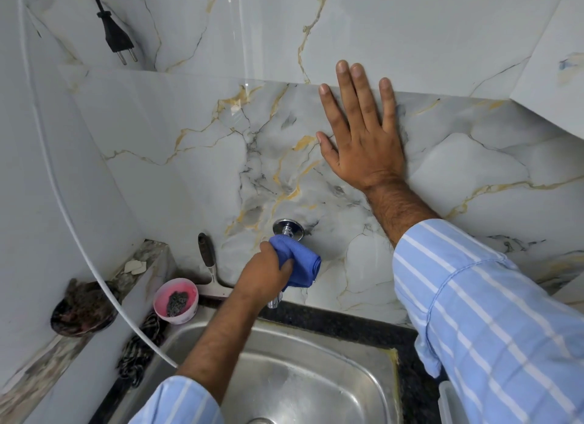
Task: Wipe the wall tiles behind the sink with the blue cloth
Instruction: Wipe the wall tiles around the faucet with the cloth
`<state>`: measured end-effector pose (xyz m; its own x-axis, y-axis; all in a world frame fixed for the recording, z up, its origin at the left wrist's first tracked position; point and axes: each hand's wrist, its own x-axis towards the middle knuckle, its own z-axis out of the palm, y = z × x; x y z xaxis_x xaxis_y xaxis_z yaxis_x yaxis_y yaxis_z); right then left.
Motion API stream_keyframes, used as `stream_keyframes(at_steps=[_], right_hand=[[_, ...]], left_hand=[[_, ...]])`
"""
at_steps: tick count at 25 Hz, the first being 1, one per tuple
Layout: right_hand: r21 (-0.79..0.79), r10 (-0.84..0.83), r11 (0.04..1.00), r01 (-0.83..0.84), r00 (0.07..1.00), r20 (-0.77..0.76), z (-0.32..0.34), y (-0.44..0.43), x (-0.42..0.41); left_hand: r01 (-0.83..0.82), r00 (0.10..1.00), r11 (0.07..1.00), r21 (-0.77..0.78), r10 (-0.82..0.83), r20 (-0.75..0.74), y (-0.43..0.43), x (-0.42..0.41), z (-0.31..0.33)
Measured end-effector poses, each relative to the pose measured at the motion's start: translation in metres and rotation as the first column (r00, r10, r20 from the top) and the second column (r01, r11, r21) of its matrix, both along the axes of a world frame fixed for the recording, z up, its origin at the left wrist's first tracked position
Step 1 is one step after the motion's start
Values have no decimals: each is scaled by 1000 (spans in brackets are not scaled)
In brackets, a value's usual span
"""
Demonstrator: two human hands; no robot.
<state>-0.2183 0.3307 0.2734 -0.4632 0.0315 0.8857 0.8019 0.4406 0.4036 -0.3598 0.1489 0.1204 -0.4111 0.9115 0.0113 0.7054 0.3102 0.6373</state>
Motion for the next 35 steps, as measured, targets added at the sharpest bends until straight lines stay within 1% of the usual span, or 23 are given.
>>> stream_keyframes(at_steps=[5, 10, 14, 17, 22, 25, 27, 28, 30, 32, 33, 35], right_hand=[[5, -2, 1000, 2, 1000, 1, 2, -1, 0], [11, -15, 1000, 15, 1000, 4, 1, -1, 0], [13, -7, 1000, 7, 1000, 1, 1, -1, 0], [10, -12, 1000, 12, 1000, 4, 2, -2, 1], [12, -7, 1000, 7, 1000, 8, 1, -1, 2], [7, -12, 1000, 12, 1000, 10, 1, -1, 1], [3, -17, 1000, 17, 1000, 13, 2, -2, 1], [3, -20, 1000, 20, 1000, 13, 2, -2, 1], [-2, -21, 1000, 21, 1000, 12, 2, -2, 1], [-2, -23, 1000, 23, 1000, 15, 2, -3, 2], [-4, -29, 1000, 29, 999, 19, 2, -3, 2], [-20, -43, 999, 44, 998, 34, 5, -6, 2]], left_hand=[[0, 1000, 977, 212, -6, 29, -42, 9, -33], [16, 994, 956, 293, -48, 101, -59, 11, -63], [-91, 989, 928, 362, 43, 140, -54, 28, -69], [-194, 973, 904, 380, 128, 193, -50, 41, -73], [-381, 916, 863, 333, 303, 262, -43, 58, -78], [-416, 902, 858, 301, 349, 254, -44, 59, -81], [-420, 901, 852, 314, 349, 259, -44, 58, -83], [-432, 893, 842, 322, 349, 286, -44, 59, -84], [-510, 833, 802, 310, 370, 412, -41, 65, -84], [-598, 735, 757, 264, 386, 557, -39, 71, -82], [-628, 694, 739, 243, 390, 606, -38, 72, -82], [-651, 644, 733, 197, 396, 654, -40, 69, -82]])
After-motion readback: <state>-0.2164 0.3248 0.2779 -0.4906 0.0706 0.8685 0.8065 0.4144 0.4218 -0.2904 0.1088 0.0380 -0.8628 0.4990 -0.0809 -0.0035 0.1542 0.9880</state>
